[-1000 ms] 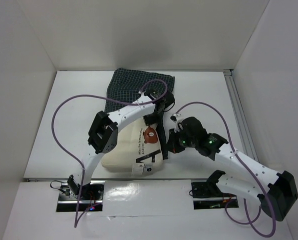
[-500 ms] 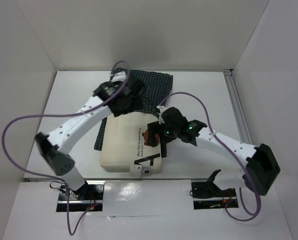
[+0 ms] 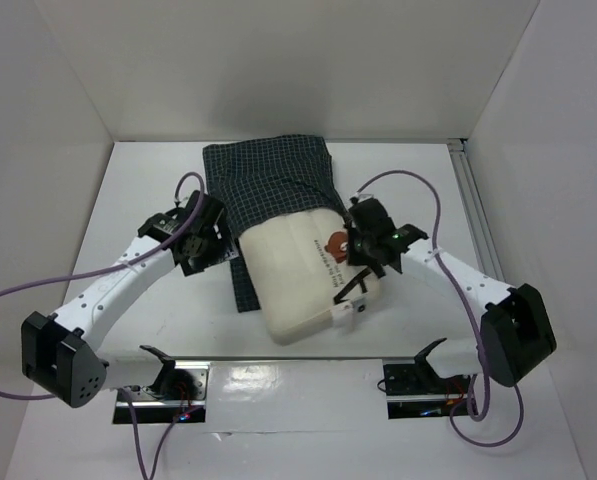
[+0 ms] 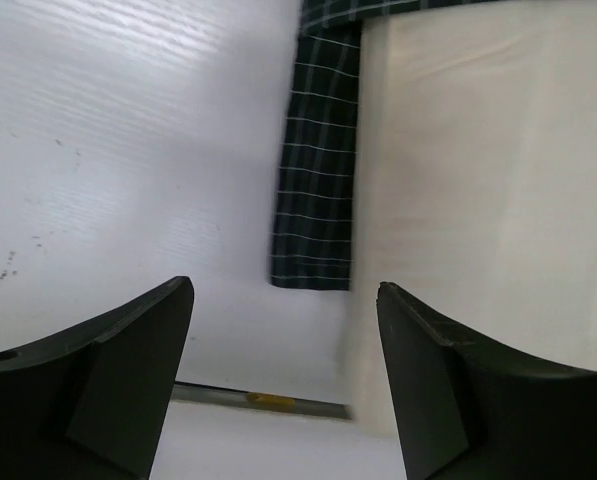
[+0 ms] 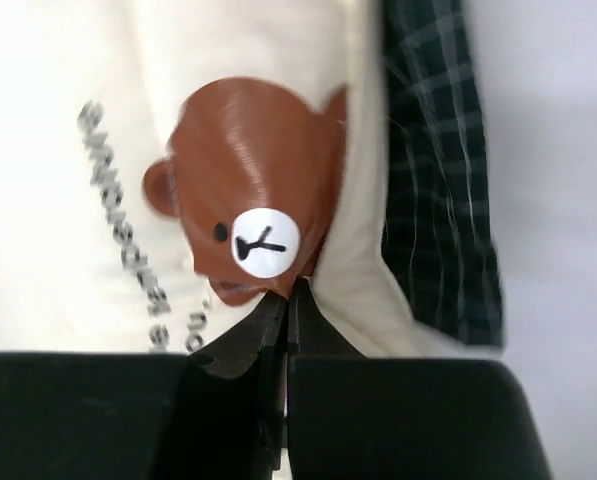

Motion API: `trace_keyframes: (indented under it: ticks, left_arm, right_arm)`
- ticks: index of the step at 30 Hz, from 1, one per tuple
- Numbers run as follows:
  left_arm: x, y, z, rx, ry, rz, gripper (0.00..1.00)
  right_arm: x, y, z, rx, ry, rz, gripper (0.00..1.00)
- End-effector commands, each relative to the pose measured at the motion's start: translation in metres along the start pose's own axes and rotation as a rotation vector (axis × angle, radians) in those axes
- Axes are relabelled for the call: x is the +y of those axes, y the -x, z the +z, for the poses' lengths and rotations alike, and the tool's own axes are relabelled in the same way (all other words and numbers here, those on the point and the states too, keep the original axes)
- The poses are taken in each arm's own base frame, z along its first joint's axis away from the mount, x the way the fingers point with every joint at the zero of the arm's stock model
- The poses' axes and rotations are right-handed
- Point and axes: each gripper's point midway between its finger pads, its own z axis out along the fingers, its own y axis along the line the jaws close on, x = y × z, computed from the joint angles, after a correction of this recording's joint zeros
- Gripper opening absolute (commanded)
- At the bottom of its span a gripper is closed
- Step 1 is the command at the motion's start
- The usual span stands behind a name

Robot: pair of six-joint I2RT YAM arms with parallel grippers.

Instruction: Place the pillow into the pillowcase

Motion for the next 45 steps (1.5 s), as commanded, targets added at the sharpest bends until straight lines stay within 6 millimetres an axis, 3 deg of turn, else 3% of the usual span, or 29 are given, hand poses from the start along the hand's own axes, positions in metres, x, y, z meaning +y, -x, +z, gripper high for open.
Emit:
trace_keyframes:
  ticks: [1,2,3,4,6,8,9,11,12,15,17,19,20,21,22,23,24,28,29,32,39,45]
  left_arm:
    - [-0.021,-0.014,0.010,0.037,-0.167,-0.011,0.87]
    - [-0.019,-0.017,0.016,0.058,-0.176,-0.037,0.87]
    - [-0.026,-0.016,0.022,0.058,-0.218,-0.050,0.87]
    - [-0.031,-0.025,0.024,0.091,-0.256,-0.048,0.87]
    - [-0.018,-0.036,0.039,0.126,-0.241,-0.090,0.88]
    - [-0.013,-0.044,0.049,0.146,-0.273,-0.118,0.90]
    - [-0.013,-0.045,0.049,0.148,-0.296,-0.128,0.90]
    - [-0.010,-0.057,0.054,0.176,-0.319,-0.135,0.93]
    - [-0.010,-0.056,0.054,0.171,-0.333,-0.153,0.95]
    - [-0.004,-0.072,0.062,0.198,-0.333,-0.176,0.98]
    - [-0.001,-0.074,0.059,0.190,-0.350,-0.192,0.99]
    - [0.000,-0.081,0.058,0.196,-0.377,-0.200,1.00]
    - [-0.002,-0.079,0.058,0.189,-0.383,-0.199,1.00]
    - [0.000,-0.083,0.057,0.197,-0.389,-0.199,1.00]
    - [0.002,-0.086,0.060,0.196,-0.388,-0.187,1.00]
    - [-0.003,-0.084,0.058,0.192,-0.413,-0.185,1.00]
    - [-0.005,-0.088,0.058,0.205,-0.435,-0.167,1.00]
    - [-0.021,-0.090,0.058,0.200,-0.513,-0.122,1.00]
    - [-0.025,-0.093,0.059,0.204,-0.532,-0.111,1.00]
    - [-0.036,-0.086,0.063,0.184,-0.560,-0.100,1.00]
    - [-0.053,-0.063,0.074,0.111,-0.552,-0.019,0.99]
    - [-0.046,-0.051,0.089,0.055,-0.450,0.022,0.97]
  right_arm:
    - [-0.058,0.051,-0.026,-0.127,-0.206,0.037,0.03]
    - [-0.061,0.063,-0.029,-0.133,-0.207,0.028,0.18]
    - [-0.057,0.072,-0.033,-0.150,-0.189,0.011,0.69]
    - [-0.048,0.077,-0.035,-0.148,-0.165,-0.010,0.80]
    - [-0.003,0.095,-0.045,-0.198,-0.069,-0.084,0.95]
    - [0.027,0.100,-0.049,-0.231,-0.060,-0.148,1.00]
    - [0.063,0.093,-0.045,-0.225,-0.022,-0.232,1.00]
    - [0.085,0.084,-0.033,-0.207,-0.035,-0.303,1.00]
    - [0.101,0.069,-0.015,-0.157,-0.044,-0.357,1.00]
    - [0.123,0.044,0.019,-0.092,-0.045,-0.422,1.00]
    - [0.131,0.039,0.038,-0.081,-0.021,-0.422,1.00]
    - [0.127,0.020,0.065,-0.021,-0.044,-0.431,1.00]
    - [0.124,0.020,0.073,-0.015,-0.054,-0.426,0.92]
    - [0.124,0.015,0.077,0.004,-0.049,-0.430,0.77]
    - [0.127,0.018,0.077,0.009,-0.023,-0.418,0.52]
    - [0.133,0.021,0.075,0.005,-0.001,-0.425,0.06]
    - [0.133,0.028,0.069,-0.009,0.013,-0.410,0.00]
    - [0.147,0.073,0.017,-0.118,0.141,-0.371,0.00]
    - [0.150,0.089,-0.006,-0.161,0.199,-0.357,0.00]
    - [0.157,0.101,-0.037,-0.206,0.279,-0.351,0.00]
    - [0.150,0.095,-0.040,-0.164,0.292,-0.348,0.00]
    - [0.150,0.097,-0.044,-0.167,0.310,-0.343,0.00]
